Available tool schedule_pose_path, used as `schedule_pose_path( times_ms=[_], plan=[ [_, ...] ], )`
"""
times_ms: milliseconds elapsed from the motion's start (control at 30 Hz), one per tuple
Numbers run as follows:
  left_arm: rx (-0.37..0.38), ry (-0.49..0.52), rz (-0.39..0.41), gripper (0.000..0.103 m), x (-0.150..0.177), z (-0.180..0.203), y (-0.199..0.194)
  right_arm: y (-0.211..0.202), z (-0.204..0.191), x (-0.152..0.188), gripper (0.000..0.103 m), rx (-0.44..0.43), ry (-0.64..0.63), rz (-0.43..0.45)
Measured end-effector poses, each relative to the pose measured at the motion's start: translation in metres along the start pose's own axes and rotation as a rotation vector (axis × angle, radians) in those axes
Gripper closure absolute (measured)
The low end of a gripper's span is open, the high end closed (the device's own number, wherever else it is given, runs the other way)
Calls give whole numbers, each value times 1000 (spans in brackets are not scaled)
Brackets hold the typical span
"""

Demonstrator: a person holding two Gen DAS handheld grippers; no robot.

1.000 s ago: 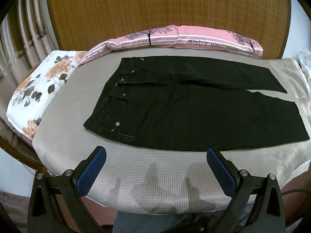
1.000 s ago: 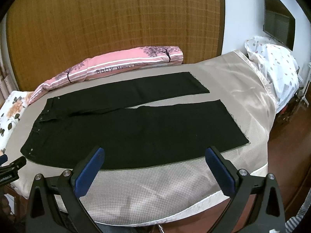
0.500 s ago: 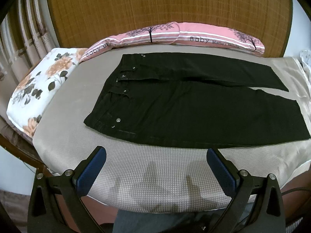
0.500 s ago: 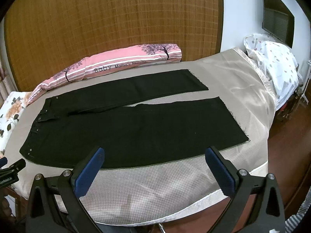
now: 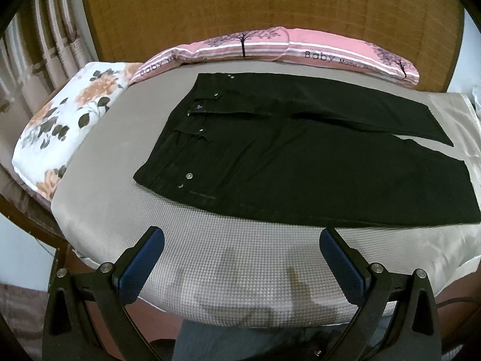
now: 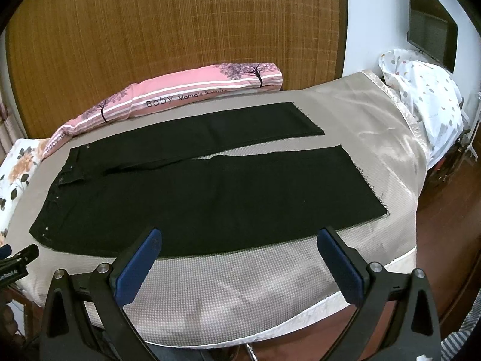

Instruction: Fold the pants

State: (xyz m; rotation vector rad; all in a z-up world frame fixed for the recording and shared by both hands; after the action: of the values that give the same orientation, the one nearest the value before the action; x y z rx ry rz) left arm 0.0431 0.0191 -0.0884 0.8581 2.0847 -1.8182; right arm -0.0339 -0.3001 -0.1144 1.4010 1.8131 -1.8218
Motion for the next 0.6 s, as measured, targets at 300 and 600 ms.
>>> schedule_pose_path(
  times_ms=[300,600],
  plan=[
    [3,-13,-16,1,0,-4,4,3,-3,2,0,1,-3,-14],
    [5,-1,-13,1,-4,-1,8,6,-2,2,0,6,1,-25]
  ],
)
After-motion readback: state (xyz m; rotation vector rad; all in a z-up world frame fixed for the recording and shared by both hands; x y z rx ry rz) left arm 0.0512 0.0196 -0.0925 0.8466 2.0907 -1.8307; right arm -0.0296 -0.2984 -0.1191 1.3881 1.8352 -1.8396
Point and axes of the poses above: each gripper's, at about its wrist camera, not at the fingertips, and y roughly the way its jaws point, z to its right, x to its underside, the point moved 4 cm from there along y, roughly the way its jaws point, and after that the axes turned 13 degrees about y, right-handed, at the moved point
